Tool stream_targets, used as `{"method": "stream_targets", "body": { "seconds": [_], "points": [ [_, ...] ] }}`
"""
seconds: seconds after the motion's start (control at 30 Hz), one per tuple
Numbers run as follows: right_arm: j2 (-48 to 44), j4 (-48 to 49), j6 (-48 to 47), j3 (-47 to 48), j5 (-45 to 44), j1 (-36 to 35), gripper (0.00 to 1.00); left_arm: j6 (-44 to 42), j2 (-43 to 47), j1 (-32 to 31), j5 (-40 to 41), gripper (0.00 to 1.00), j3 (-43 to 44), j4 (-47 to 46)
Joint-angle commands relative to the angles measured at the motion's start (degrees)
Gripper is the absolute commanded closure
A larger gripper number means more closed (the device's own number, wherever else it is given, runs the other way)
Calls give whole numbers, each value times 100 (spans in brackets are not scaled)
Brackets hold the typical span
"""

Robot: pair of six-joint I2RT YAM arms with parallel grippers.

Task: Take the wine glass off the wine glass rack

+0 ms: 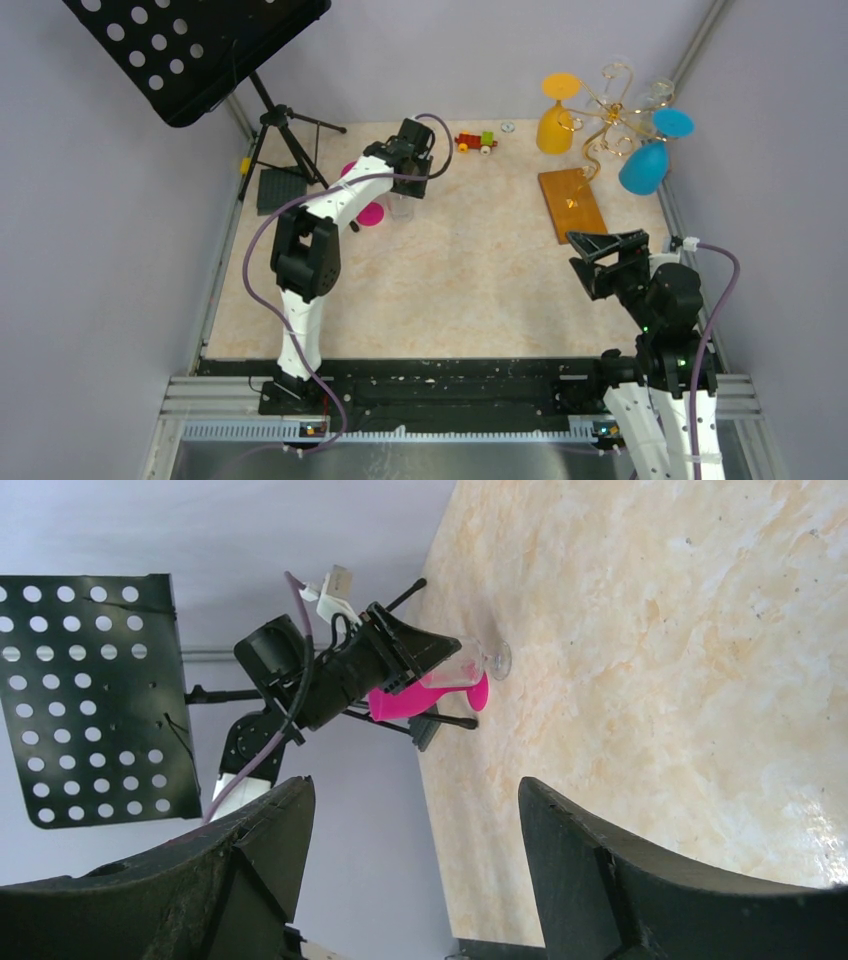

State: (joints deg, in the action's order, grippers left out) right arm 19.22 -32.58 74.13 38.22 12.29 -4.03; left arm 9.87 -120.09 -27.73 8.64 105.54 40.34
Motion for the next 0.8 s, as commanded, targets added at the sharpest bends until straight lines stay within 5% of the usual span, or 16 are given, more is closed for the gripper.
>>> {"method": "stream_targets", "body": {
  "seconds": [0.0, 0.3, 0.4, 0.63, 0.77],
  "points": [
    [70, 243, 31, 7, 123, -36, 25, -63, 432, 31, 156, 56, -38, -204],
    [437, 428, -270, 472, 238, -41, 24, -6, 1347, 37, -118, 33, -283, -275],
    [791, 780, -427, 818, 457, -37, 24, 59, 1741, 68, -226, 13, -350, -271],
    [2177, 1168, -1300, 2479, 588, -33, 26, 290, 2520, 198, -706, 5, -549, -190],
    [3059, 1062, -1952, 3737, 197, -29, 35, 486, 3124, 206, -1171, 5, -1086, -378]
  ]
}}
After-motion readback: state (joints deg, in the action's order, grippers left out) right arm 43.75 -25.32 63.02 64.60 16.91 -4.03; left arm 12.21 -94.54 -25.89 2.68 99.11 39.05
